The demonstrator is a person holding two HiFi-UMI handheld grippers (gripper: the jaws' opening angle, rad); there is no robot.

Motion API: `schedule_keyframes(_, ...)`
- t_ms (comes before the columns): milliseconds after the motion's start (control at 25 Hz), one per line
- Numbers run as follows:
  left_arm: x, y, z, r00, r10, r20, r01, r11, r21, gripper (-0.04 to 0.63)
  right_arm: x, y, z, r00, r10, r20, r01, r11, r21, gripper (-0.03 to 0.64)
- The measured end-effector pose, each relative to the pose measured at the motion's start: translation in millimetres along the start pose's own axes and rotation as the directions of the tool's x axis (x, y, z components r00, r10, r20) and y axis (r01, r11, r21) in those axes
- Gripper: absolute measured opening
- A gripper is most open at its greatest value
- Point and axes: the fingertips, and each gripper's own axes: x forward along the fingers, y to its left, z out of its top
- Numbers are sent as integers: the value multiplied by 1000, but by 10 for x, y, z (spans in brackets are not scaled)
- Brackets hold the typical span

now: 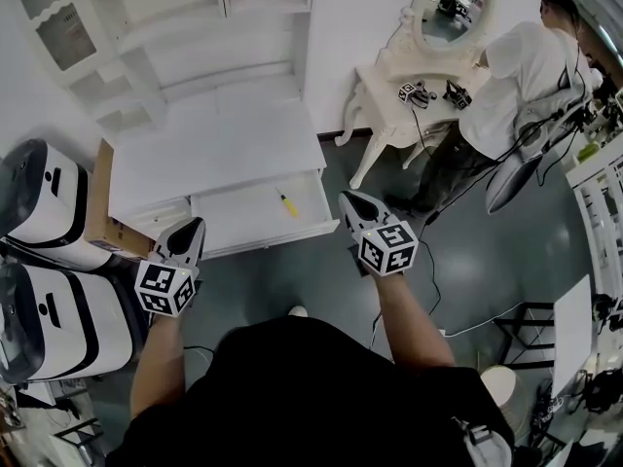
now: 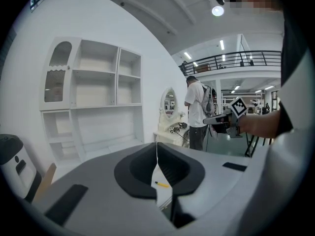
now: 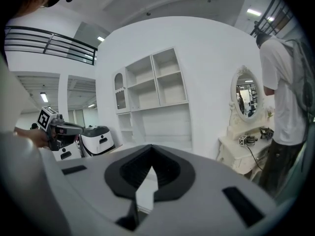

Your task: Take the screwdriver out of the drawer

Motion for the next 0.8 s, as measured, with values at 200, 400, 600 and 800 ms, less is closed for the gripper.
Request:
schedule_keyframes(200, 118, -33, 51, 1000, 0, 8, 0, 1000, -1, 20, 19, -119, -13, 1000, 0, -3, 0, 1000, 2, 12)
schedule_keyframes(400, 261, 8, 44, 1000, -3, 16, 3, 1000, -13, 21, 87, -215, -43, 1000, -8, -15, 8, 1000, 1, 12)
schedule_keyframes(600, 469, 42, 19, 1000, -19, 21, 20, 999, -25, 20, 163, -339, -57, 999, -20, -30, 20, 1000, -12, 12)
schedule_keyframes(800, 723, 157, 69, 999, -33, 28, 34, 999, -29, 20, 334, -475, -88, 998, -29, -53, 28, 1000, -11, 12)
